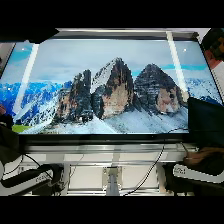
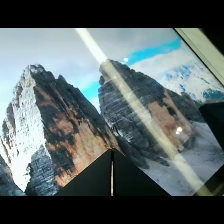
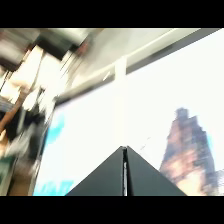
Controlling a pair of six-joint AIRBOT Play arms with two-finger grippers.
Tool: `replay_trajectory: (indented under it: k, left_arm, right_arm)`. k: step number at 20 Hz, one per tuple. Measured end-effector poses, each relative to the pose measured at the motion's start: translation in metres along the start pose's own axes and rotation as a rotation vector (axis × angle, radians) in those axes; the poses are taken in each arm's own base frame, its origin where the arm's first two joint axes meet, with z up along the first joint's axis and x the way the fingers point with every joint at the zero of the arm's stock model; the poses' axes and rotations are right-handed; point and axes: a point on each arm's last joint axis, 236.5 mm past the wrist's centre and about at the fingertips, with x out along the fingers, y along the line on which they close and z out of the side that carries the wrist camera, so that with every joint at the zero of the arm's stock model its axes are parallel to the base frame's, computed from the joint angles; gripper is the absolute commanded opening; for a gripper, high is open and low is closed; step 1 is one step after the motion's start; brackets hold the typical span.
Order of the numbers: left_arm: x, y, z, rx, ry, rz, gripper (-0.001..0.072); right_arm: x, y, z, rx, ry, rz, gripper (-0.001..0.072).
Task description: Fold the clothes and pants, and hang the long-sleeved shirts on hangers.
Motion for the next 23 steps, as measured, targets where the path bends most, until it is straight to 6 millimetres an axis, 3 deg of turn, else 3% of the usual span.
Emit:
replay_trajectory:
  k: [3,6,11,23]
  left_arm:
    - [-0.006,-0.003,0.001,0.003,-0.005,0.002,0.0031]
    - [-0.008,-0.005,0.001,0.005,-0.004,0.002,0.0031]
    - [-0.009,-0.005,0.000,0.006,-0.003,0.002,0.0031]
    - [-0.009,-0.005,0.000,0.006,-0.003,0.002,0.0031]
  right_arm:
    - [0.021,0.033,-0.028,-0.040,0.082,0.071,0.0023]
    - [0.032,0.048,-0.046,-0.075,0.132,0.096,0.0024]
    - [0.038,0.055,-0.056,-0.099,0.159,0.102,0.0024]
    - [0.039,0.056,-0.059,-0.108,0.165,0.099,0.0024]
